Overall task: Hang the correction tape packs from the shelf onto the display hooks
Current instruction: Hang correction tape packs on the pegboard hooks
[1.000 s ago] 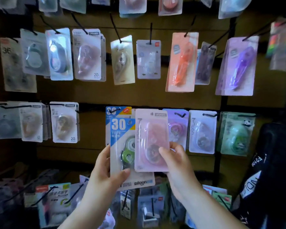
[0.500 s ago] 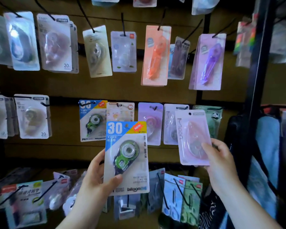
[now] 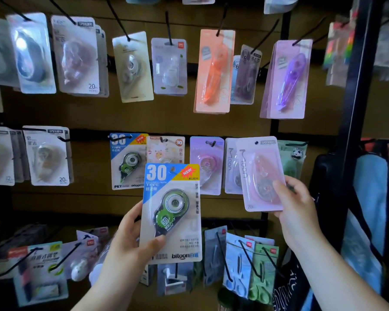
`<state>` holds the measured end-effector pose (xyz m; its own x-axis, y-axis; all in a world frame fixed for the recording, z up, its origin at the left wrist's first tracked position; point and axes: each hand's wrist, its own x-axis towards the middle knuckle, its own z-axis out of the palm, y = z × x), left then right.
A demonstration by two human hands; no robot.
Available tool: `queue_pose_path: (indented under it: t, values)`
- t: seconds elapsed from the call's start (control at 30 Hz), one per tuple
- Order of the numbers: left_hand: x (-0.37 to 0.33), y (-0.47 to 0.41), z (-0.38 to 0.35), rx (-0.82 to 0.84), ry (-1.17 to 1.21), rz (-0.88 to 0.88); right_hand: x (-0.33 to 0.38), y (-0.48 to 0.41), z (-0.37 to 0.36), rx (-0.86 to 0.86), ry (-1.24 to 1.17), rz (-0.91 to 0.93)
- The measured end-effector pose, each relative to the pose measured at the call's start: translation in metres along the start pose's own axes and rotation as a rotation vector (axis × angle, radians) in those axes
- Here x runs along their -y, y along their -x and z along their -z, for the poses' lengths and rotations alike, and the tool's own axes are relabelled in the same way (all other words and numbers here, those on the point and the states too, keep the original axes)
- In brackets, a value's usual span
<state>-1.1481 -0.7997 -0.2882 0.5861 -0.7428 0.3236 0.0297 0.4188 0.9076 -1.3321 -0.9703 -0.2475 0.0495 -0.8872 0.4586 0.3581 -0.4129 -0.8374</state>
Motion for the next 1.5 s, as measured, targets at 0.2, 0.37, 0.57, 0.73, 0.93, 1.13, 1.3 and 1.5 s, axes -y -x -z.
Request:
queue_pose_path:
  t: [0.2,0.37,0.57,0.73,0.93,1.13,1.3,1.5]
  values:
    - [0.002,-0.001,0.000,0.008,-0.005,0.018,-0.006,-0.006,0.000,0.002,0.034,-0.017]
    - [0.004,-0.003,-0.001,0.001,-0.016,0.001,-0.014,-0.017,-0.008,0.012,0.175,-0.005]
    - [0.006,-0.007,0.005,-0.012,-0.020,-0.008,-0.024,-0.039,-0.024,-0.056,0.327,0.002]
    - [0.006,-0.009,0.010,-0.023,-0.019,-0.006,-0.032,-0.051,-0.033,-0.057,0.466,0.003]
    - [0.006,-0.010,0.016,-0.037,-0.030,-0.013,-0.038,-0.053,-0.035,-0.033,0.541,-0.040]
    - [0.008,-0.009,0.019,-0.027,-0.010,-0.018,-0.030,-0.014,-0.032,-0.252,0.564,0.182]
    - [0.006,-0.010,0.023,-0.039,0.021,-0.037,-0.019,0.039,-0.062,0.272,0.367,0.144]
    - [-0.001,-0.004,0.036,-0.072,0.077,-0.095,-0.014,0.065,-0.114,0.726,0.304,-0.036]
